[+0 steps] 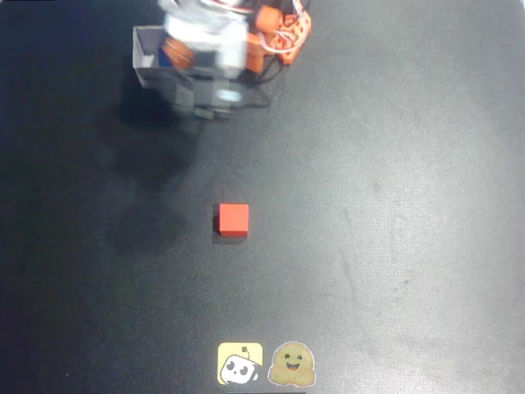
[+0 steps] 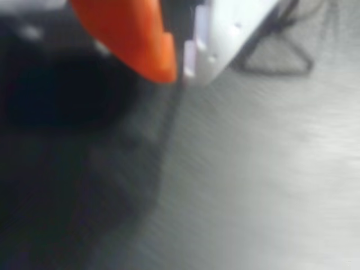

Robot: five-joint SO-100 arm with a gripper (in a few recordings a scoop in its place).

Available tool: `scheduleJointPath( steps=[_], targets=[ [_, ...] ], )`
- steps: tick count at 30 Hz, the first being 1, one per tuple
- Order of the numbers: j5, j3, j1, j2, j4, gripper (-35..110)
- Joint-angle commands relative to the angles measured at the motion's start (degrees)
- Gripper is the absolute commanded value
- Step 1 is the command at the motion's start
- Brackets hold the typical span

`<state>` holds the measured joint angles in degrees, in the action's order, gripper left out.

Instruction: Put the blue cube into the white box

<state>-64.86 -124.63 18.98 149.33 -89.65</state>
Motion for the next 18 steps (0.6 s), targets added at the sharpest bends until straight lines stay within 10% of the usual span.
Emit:
scheduleJointPath(
  steps=[1,18],
  targets=[
    [1.8,1.4,-8.0,1.1,1.7,0],
    [1.9,-25.3,-19.3,33.8,6.7,0]
  ],
)
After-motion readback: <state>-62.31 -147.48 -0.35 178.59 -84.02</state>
